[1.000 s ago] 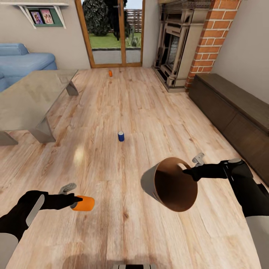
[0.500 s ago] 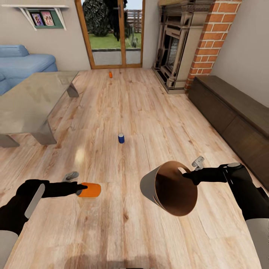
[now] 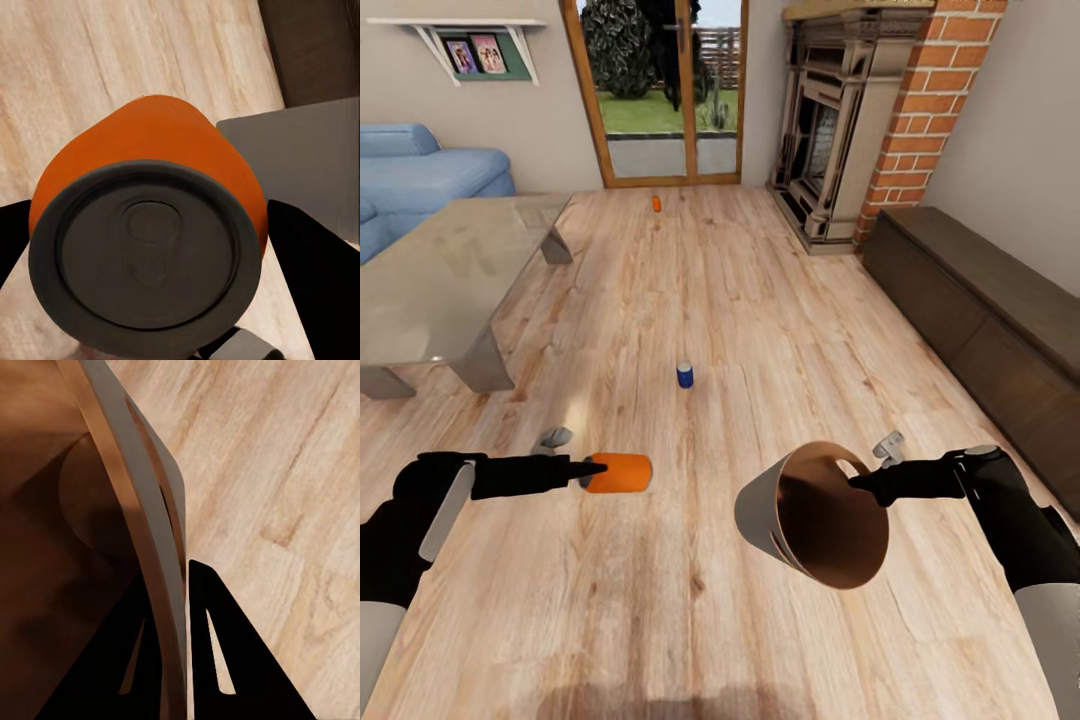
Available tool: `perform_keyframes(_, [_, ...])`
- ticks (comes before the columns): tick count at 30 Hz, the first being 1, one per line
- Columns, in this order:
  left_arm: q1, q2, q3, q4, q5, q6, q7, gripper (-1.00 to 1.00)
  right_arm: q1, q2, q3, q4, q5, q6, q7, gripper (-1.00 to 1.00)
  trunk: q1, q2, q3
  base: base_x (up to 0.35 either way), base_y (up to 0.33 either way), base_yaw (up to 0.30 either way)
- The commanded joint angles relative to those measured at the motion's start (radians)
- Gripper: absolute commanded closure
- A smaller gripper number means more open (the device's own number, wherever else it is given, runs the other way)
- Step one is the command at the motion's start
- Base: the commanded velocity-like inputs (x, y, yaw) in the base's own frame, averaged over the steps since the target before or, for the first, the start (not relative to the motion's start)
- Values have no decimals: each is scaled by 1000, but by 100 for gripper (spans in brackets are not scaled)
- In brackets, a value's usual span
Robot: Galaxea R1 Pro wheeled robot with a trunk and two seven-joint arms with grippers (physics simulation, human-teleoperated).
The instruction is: Put the three can of soda from the living room inside the tash can in the kitchen.
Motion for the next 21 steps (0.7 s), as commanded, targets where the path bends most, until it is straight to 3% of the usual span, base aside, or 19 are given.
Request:
perform_keyframes(1, [-1, 0, 0, -1, -3, 0, -2, 100, 0, 1, 1, 3, -9, 9, 6, 100, -4, 7, 3, 0, 0, 0])
perform_keyframes(9, [-9, 0, 1, -59, 4, 0, -33, 100, -7, 16, 8, 105, -7, 18, -34, 100, -35, 63, 28, 0, 0, 0])
perform_keyframes(14, [-35, -1, 0, -101, 21, 0, -78, 100, -13, 58, 12, 166, -5, 21, -104, 100, -54, 98, 44, 0, 0, 0])
perform_keyframes(18, [-72, -2, -2, -94, 71, 0, -92, 100, -37, 92, 18, 184, -2, 23, -131, 100, -69, 126, 57, 0, 0, 0])
perform_keyframes(20, [-85, -4, -6, -84, 97, 0, -94, 100, -45, 113, 25, 202, 10, 25, -186, 100, -77, 140, 63, 0, 0, 0])
perform_keyframes(21, [-90, -7, -7, -80, 108, 0, -95, 100, -53, 137, 33, 221, 22, 30, -242, 100, -81, 147, 66, 0, 0, 0])
